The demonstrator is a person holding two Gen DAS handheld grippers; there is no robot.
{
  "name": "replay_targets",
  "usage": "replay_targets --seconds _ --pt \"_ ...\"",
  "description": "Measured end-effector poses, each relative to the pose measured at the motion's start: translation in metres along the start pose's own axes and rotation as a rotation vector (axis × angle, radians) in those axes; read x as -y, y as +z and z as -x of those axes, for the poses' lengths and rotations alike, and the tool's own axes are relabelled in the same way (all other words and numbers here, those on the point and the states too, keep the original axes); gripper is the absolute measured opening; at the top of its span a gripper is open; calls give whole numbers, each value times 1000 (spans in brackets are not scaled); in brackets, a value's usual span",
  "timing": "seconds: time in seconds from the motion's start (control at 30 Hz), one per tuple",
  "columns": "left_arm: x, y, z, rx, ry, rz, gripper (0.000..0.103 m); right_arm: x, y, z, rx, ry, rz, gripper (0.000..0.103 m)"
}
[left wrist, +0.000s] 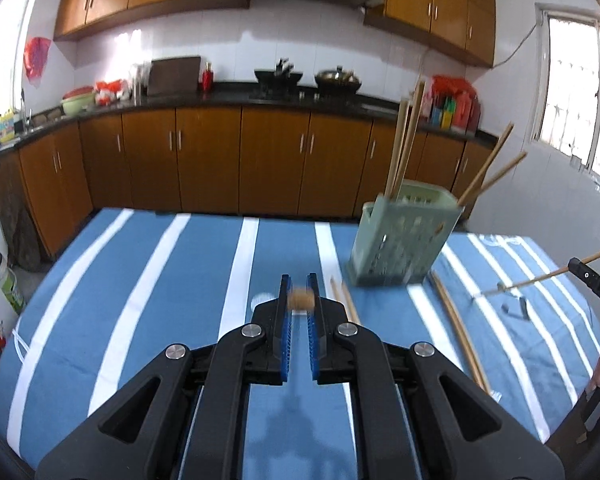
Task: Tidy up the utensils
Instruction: 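Lift both held chopsticks upright and carry them toward the green holder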
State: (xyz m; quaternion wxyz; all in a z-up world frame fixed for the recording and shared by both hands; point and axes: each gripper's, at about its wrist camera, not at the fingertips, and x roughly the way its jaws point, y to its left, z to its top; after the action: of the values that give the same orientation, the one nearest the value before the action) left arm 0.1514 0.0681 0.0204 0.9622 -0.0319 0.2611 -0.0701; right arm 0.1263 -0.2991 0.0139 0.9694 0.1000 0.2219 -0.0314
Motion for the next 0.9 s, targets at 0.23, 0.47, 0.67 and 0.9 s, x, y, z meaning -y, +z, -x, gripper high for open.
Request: replay_targets --seconds 0.23,0.47,0.67,0.9 --pt "5 8 3 24 1 -8 8 0 7 3 19 6 1 8" --pt "7 9 1 18 -2 -10 8 -2 6 3 19 5 2 8" --pt "6 12 3 20 -19 -1 8 -4 13 7 42 14 8 8" --pt "17 32 22 73 -72 -21 8 -20 45 29 109 96 42 8"
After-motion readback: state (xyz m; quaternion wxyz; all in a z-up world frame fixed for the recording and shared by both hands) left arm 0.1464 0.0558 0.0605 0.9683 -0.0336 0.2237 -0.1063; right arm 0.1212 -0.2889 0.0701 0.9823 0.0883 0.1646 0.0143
